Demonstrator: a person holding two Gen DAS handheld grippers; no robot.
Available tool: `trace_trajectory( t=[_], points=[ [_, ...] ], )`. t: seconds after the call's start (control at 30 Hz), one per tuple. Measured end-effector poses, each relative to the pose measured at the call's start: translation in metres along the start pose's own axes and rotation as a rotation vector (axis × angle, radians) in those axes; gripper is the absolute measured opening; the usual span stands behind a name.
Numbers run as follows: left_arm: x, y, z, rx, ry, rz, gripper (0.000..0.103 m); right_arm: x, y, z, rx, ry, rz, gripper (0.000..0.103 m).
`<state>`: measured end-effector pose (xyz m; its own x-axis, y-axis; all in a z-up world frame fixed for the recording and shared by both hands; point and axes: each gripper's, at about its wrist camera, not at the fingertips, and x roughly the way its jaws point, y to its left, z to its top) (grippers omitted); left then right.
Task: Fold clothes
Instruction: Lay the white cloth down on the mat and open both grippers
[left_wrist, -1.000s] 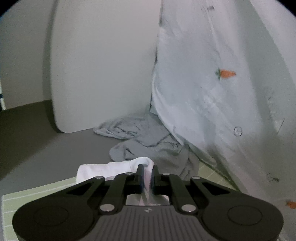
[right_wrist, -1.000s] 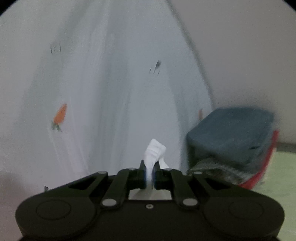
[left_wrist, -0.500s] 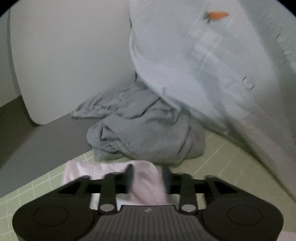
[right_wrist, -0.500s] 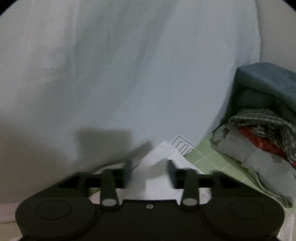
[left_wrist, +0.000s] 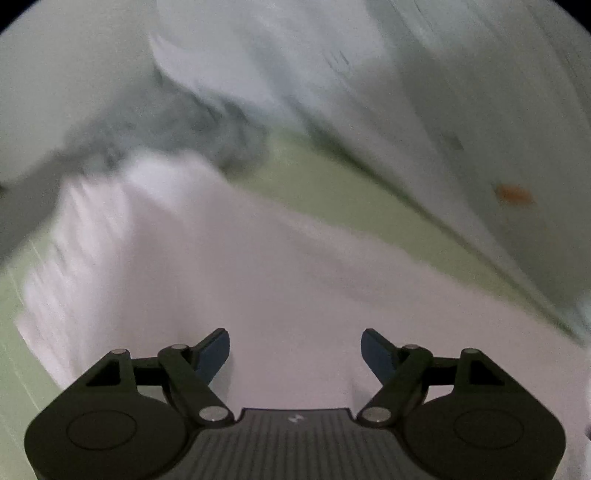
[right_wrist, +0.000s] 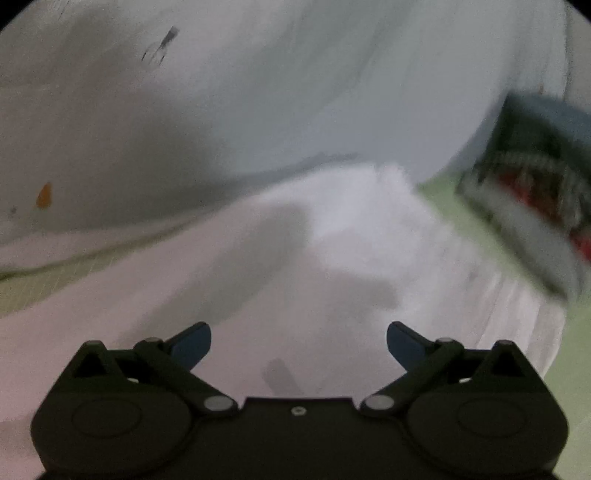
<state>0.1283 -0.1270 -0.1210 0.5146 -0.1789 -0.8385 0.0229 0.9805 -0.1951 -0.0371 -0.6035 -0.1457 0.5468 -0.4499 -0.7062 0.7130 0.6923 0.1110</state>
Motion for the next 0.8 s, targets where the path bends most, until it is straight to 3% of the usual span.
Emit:
trace_trajectory(
  t=[0.07,0.13,0.27,0.53,0.67,0.8],
  points=[
    [0.007,-0.013,-0.021,0.031,0.071,-0.041,0.080,0.002,0.011,-0.014,-0.002,0.036,0.034,0.103],
    [0.015,-0.029,-0.034,0.106,0.097,-0.030,0.081,0.007,0.022,-0.020,-0.017,0.062,0.050,0.103],
    [0.038,-0.055,-0.038,0.229,0.096,0.008,0.082,0.038,0.037,-0.014,-0.065,0.122,0.019,0.103],
    [0.098,-0.084,0.006,0.322,0.037,0.099,0.086,0.099,0.061,0.029,-0.198,0.094,0.028,0.103],
    [0.117,-0.091,0.021,0.368,-0.015,0.100,0.101,0.130,0.065,0.055,-0.196,0.058,0.062,0.103],
    [0.124,-0.091,0.030,0.340,-0.031,0.076,0.102,0.152,0.071,0.073,-0.204,0.019,0.068,0.103]
  ],
)
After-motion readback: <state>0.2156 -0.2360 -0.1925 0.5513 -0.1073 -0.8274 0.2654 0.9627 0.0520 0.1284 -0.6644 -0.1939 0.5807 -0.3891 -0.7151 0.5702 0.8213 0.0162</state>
